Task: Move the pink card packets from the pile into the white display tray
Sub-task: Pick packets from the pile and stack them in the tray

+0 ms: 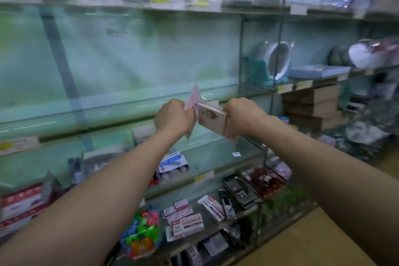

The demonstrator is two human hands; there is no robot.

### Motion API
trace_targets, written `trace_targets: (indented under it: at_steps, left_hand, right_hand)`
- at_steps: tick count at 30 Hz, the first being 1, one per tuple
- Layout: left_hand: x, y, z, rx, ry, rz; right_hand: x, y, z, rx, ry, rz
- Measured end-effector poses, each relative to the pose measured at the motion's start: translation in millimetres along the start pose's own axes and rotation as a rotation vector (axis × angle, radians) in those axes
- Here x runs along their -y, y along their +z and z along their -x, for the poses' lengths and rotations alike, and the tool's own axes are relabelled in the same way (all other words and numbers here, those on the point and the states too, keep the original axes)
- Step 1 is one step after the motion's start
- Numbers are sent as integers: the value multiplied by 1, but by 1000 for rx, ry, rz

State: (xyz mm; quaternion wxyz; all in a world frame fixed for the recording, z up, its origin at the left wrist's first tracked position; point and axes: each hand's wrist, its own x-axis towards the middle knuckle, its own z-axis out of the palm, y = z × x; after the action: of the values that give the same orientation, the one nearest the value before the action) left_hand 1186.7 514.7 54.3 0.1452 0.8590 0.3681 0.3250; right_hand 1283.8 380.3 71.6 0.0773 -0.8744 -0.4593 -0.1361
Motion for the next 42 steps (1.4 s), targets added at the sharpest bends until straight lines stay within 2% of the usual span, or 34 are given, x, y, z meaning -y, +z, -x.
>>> trace_targets:
  at_steps: [10,15,22,30,42]
  left_hand:
    - [-87,106,68,186,124,-88]
    - [-124,151,114,276,175,-161]
    - [-169,199,154,386,289,-238]
    - [-225,254,149,452,360,-201]
    - [-324,342,104,513,419,-134]
  right_hand:
    - [-106,20,113,96,342,-45]
    - [-147,44,166,193,569,-116]
    - [-192,72,211,238,842,-158]
    - [-245,83,212,185,961,-167]
    - [-367,94,180,124,1098,-67]
